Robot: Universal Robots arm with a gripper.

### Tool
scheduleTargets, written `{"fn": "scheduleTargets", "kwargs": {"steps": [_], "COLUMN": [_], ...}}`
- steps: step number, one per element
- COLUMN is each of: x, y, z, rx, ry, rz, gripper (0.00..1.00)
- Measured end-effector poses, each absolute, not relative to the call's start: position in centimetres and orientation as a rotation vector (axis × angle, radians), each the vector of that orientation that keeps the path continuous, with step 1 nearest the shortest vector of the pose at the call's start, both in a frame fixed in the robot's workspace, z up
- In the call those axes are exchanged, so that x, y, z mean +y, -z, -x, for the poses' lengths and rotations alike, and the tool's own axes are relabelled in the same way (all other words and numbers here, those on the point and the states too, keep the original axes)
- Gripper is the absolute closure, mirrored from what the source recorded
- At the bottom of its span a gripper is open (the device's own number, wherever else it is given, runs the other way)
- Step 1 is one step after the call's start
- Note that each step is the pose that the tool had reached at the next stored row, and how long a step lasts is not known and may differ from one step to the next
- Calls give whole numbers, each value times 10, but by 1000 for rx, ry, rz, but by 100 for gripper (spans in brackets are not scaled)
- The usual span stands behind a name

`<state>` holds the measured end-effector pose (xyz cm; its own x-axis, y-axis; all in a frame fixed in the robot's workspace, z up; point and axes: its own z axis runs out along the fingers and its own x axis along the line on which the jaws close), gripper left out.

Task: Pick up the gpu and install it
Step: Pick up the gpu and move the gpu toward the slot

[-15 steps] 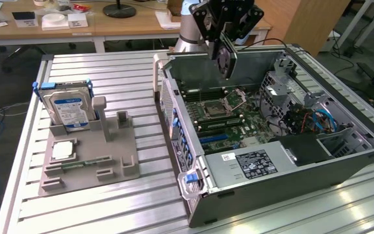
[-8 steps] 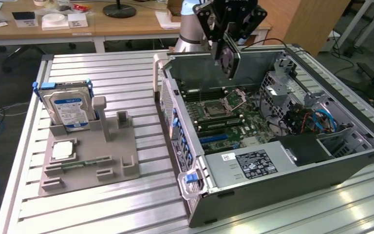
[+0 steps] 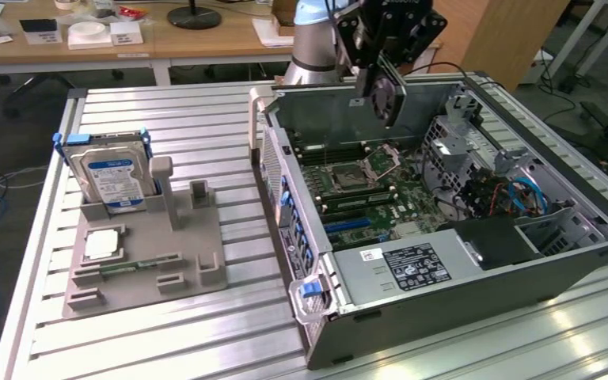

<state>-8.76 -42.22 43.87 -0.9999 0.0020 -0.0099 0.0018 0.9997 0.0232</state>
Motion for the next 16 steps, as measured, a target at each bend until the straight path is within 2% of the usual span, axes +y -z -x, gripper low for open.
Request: {"fn": "scheduleTargets", "kwargs": {"steps": [16], "x": [-422], "y": [-437], "z": [50], "rx": [3132], "ry": [-36], "rz": [18], "gripper": [72]}}
